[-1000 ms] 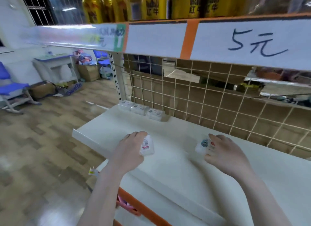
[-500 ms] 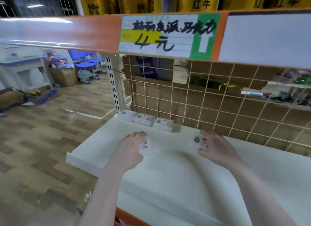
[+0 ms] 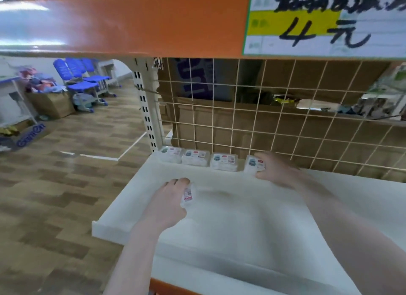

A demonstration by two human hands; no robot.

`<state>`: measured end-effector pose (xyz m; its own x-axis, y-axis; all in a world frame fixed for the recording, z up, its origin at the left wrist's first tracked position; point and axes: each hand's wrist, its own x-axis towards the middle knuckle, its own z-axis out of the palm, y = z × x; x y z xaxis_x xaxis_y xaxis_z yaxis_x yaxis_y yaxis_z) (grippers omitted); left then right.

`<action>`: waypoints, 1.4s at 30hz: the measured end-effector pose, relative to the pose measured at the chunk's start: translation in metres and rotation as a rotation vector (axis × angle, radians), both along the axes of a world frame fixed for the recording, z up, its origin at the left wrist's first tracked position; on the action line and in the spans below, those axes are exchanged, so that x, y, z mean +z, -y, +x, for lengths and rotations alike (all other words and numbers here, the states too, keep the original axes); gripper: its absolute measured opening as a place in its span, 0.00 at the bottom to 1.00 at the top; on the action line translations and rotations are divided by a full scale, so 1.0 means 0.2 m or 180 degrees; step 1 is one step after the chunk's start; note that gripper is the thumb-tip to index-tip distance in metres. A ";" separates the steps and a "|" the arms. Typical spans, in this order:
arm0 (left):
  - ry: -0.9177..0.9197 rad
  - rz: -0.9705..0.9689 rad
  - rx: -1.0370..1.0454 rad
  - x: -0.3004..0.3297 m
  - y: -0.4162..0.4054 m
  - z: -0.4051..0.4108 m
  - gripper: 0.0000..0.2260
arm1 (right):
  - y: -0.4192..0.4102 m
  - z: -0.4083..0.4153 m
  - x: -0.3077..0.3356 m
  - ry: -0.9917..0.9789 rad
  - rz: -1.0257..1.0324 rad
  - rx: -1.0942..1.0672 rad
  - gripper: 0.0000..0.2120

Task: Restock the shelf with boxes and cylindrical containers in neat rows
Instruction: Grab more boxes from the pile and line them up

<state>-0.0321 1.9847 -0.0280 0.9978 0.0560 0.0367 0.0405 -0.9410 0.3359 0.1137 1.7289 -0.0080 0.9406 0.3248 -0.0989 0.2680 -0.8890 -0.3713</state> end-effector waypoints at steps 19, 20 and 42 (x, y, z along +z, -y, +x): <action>-0.0056 0.0076 -0.0013 -0.01 -0.13 0.04 0.27 | -0.15 0.19 -0.01 -0.0056 -0.0286 0.0263 0.21; -0.0052 0.0081 -0.0024 -0.01 -0.13 0.04 0.27 | -0.15 0.19 -0.01 -0.0069 -0.0258 0.0251 0.21; -0.0123 0.0076 -0.0025 -0.01 -0.09 0.08 0.27 | -0.08 0.20 -0.09 0.0209 -0.0096 0.0539 0.28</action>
